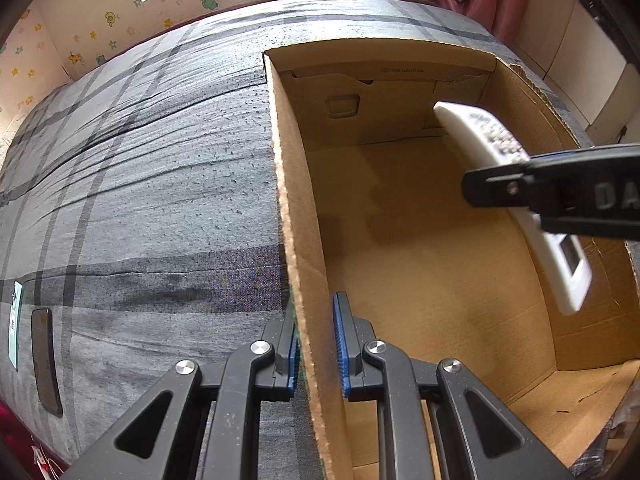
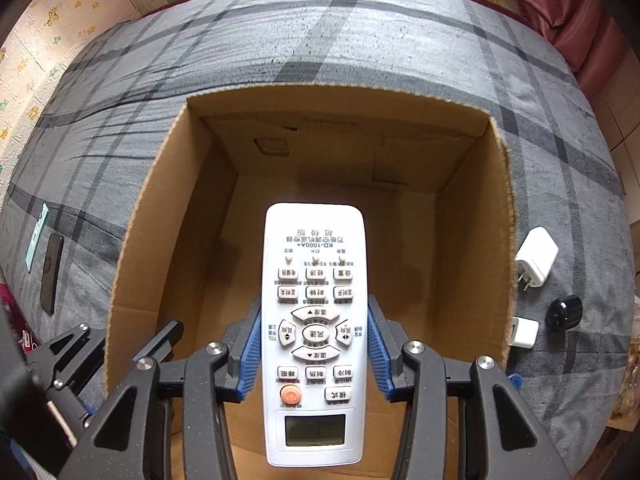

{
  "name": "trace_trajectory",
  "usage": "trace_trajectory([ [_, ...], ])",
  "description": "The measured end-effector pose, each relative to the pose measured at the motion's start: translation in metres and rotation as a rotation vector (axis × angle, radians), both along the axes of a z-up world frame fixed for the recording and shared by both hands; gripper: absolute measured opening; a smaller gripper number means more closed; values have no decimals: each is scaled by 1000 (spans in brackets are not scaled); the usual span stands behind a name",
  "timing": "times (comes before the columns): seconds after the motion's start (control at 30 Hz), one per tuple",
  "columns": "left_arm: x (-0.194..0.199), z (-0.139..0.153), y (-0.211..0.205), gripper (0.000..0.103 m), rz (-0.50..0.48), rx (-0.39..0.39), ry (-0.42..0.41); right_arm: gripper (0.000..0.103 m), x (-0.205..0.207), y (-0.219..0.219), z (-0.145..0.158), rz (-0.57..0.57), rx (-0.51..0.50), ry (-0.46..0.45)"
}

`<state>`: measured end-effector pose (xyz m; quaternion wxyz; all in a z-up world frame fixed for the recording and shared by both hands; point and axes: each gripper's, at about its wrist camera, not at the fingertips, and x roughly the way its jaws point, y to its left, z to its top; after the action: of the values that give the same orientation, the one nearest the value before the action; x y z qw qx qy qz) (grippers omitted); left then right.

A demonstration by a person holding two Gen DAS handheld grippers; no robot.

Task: Organize rigid objects
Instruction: 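Lift the white remote with the right gripper and carry it over the box, then lower the remote into the box and open the right gripper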

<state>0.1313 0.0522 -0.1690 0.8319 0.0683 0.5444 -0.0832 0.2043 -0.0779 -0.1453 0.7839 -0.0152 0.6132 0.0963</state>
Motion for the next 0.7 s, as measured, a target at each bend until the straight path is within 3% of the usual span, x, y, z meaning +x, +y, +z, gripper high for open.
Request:
trace_trajectory([
  [0.47, 0, 0, 2, 16, 2, -8, 2, 49, 14, 3, -61, -11, -24, 151],
  [0.7, 0, 0, 1, 16, 0, -2, 1, 49, 19, 0, -74, -20, -22, 191],
])
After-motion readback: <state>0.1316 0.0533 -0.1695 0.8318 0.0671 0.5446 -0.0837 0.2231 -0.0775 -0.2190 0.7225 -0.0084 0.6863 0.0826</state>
